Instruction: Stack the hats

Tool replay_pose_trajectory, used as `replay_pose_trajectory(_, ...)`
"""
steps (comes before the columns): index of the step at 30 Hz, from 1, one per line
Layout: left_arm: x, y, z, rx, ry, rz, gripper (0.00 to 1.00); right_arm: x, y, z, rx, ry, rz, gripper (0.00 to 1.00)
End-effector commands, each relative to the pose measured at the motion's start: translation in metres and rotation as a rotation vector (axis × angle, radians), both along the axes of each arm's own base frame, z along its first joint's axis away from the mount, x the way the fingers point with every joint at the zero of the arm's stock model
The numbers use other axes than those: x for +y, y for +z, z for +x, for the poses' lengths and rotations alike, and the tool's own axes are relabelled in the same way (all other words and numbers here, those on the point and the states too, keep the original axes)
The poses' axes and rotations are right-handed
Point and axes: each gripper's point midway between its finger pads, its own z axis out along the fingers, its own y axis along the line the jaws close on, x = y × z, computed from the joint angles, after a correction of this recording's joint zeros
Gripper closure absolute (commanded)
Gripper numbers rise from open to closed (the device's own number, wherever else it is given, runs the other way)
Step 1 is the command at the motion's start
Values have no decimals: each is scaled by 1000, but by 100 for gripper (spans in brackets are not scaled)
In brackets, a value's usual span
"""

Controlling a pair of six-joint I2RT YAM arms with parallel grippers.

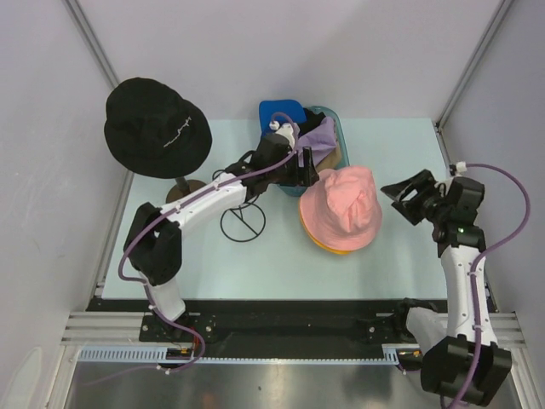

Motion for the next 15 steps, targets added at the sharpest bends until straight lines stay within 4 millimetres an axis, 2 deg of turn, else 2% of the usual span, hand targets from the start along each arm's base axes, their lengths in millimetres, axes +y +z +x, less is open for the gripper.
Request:
replay_pose_trajectory(1,23,67,9,-97,78,-47,12,-13,11,3,-86,51,23,29)
replay_pose_trajectory(3,23,90,9,-128,78,-73,11,-10,7,7,-81,59,51,29)
replay_pose_trajectory(5,19,104,2,-117,56,-118,11,-11,3,10,-78,55,81,29)
replay_pose_trajectory(8,3,106,-15,-63,4,-206,11,-6,1,8,-85,95,85,29)
replay_pose_trajectory(11,-10,92,-30,-24,-43,-250,12,-1,6,7,-101,129,65,29)
replay_pose_trajectory(15,-29,89,-36,-7,-110,-306,16,4,-1,3,-69,149,58,29)
